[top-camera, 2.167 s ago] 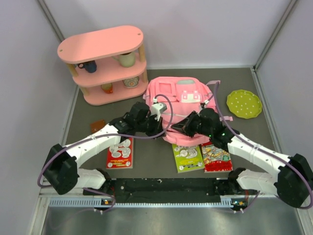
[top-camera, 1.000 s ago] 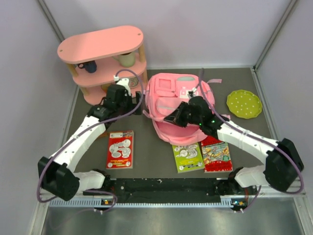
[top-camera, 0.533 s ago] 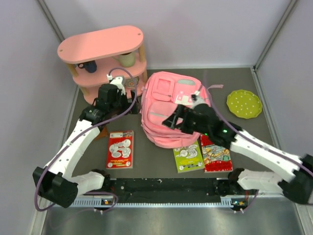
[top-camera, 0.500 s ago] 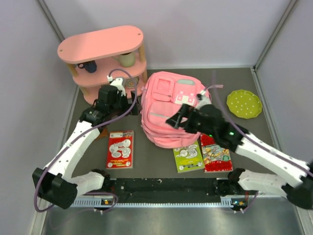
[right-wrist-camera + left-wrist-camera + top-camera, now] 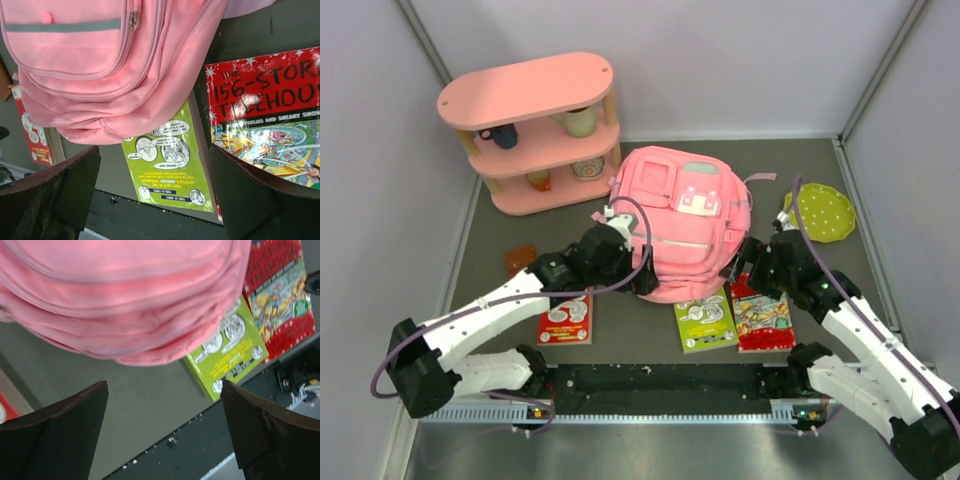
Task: Pack the student bag
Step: Pick up the book from the center of the board.
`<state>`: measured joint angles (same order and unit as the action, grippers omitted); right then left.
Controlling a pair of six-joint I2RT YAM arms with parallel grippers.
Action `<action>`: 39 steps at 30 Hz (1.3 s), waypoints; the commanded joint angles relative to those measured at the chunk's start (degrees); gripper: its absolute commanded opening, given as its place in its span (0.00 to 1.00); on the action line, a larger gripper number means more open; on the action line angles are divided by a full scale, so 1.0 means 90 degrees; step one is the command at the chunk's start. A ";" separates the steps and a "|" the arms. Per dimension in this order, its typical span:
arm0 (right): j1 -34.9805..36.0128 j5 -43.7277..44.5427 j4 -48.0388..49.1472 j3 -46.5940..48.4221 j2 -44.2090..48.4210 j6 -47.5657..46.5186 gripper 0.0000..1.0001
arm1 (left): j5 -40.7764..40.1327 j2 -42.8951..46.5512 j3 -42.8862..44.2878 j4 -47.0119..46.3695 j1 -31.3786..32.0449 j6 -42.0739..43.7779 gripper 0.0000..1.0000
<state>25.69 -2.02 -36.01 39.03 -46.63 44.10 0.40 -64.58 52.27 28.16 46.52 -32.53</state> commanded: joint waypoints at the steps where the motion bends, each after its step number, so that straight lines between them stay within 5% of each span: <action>1: -0.0042 -0.0625 -0.0081 -0.0409 0.0190 -0.0086 0.88 | 0.0014 -0.0168 -0.0124 -0.0307 0.0669 -0.0632 0.99; 8: -0.0042 -0.0301 -0.0052 -0.0977 0.0885 0.0424 0.89 | 0.0404 -0.0860 -0.0154 -0.1058 0.1266 -0.1023 0.99; 16: -0.0033 -0.1503 0.0592 -0.1172 0.0016 -0.0251 0.87 | 0.0629 -0.1389 -0.0514 -0.1351 0.1588 -0.1082 0.97; 32: 0.0104 -0.2050 0.1667 -0.1758 -0.1069 -0.0261 0.82 | 0.0971 -0.2219 -0.0759 -0.1987 0.1667 -0.1268 0.95; 39: 0.0904 -0.2002 0.2135 -0.1943 -0.1049 0.0256 0.80 | 0.0951 -0.2395 -0.0847 -0.2064 0.1657 -0.1317 0.95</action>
<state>30.00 -19.35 -21.32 22.48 -55.92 43.29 8.43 -85.36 45.43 12.64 61.23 -43.66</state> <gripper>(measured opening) 0.814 0.956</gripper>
